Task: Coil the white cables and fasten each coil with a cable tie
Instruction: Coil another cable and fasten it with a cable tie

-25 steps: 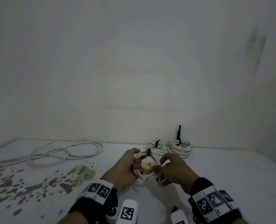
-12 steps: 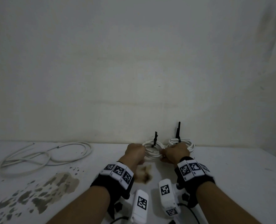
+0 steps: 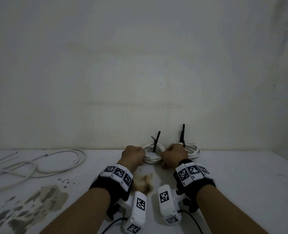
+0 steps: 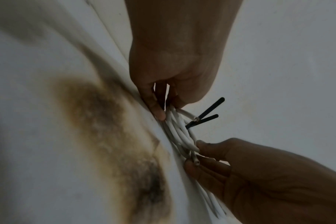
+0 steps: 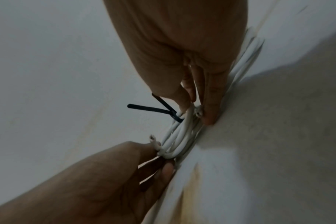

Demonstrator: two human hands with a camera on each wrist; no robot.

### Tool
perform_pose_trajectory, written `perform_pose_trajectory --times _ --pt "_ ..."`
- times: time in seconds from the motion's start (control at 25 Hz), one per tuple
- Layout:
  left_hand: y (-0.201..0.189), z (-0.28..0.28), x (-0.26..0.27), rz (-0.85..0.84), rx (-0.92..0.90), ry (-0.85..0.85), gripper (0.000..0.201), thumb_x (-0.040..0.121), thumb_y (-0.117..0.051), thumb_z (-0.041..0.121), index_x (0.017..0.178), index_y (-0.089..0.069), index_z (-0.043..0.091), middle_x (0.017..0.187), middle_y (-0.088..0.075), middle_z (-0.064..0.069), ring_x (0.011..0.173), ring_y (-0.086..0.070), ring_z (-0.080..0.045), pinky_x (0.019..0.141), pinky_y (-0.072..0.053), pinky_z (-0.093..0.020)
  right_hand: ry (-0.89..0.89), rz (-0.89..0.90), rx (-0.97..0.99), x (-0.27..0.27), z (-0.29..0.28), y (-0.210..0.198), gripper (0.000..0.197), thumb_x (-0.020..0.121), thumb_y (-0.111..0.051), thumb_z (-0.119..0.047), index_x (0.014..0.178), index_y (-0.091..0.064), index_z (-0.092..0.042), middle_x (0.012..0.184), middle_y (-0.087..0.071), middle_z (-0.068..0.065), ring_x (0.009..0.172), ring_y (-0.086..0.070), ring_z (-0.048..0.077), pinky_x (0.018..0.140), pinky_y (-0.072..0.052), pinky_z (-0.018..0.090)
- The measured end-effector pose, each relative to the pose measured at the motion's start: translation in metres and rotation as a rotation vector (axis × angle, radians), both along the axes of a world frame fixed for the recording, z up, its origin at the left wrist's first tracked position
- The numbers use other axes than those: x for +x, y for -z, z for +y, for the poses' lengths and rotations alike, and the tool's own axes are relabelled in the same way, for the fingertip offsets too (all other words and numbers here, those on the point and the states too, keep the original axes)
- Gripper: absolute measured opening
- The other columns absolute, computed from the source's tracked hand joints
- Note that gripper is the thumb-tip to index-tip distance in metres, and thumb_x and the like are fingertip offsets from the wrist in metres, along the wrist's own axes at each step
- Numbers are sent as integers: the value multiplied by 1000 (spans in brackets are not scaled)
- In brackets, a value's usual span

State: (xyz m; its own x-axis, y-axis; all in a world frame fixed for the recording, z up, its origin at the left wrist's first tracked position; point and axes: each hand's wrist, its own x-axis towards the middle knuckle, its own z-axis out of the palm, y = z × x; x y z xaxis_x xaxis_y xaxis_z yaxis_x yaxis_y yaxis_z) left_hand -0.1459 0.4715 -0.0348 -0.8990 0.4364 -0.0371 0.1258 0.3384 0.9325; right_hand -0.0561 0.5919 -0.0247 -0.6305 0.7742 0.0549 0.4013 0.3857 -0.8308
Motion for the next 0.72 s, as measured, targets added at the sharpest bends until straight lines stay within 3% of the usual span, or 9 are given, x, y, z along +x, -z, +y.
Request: perform_pose_trajectory --times 0.08,0.16,0.28,0.36,0.44,0.56,0.72 --pt "-1 -4 2 37 -31 10 30 95 -55 31 91 -77 11 83 -75 -17 80 -71 -28 77 -57 -30 1 -26 24 0 5 0 17 86 -68 -15 81 -68 1 82 -71 20 79 -69 32 69 -56 33" --pt "0 -6 3 38 -21 -15 35 93 -58 41 70 -73 20 64 -72 -8 60 -67 -19 67 -55 -24 25 -31 12 -1 10 3 21 84 -69 -13 87 -70 7 78 -68 18 72 -65 29 60 -49 27" --pt "-1 -4 6 22 -63 -4 48 93 -56 50 58 -66 18 49 -64 -1 53 -64 -15 63 -49 -22 91 -35 45 -2 14 6 24 81 -70 -15 95 -72 4 82 -71 18 77 -68 31 60 -47 25" --pt "-2 -1 6 -11 -86 23 49 96 -49 48 64 -62 15 55 -62 -2 54 -64 -18 61 -48 -24 97 -67 117 -2 14 4 20 83 -71 -18 89 -73 1 74 -71 14 68 -66 29 54 -49 24" --pt "-4 1 5 -48 -81 54 43 98 -45 43 75 -60 10 64 -59 -6 55 -62 -21 62 -47 -25 100 -128 186 -1 11 0 23 85 -72 -25 87 -73 -3 73 -70 11 62 -63 24 47 -42 21" --pt "-10 -2 8 -106 -67 100 32 101 -43 31 86 -56 6 78 -58 -9 57 -56 -18 60 -48 -24 54 -195 224 7 5 -11 30 87 -72 -34 86 -71 -3 82 -71 13 73 -68 28 62 -55 28" --pt "-17 -16 10 -130 -67 95 21 100 -44 20 108 -58 6 109 -66 -22 59 -56 -15 54 -53 -24 60 -290 405 30 -9 -32 22 93 -62 -25 106 -65 -6 109 -65 14 101 -65 31 76 -50 30"
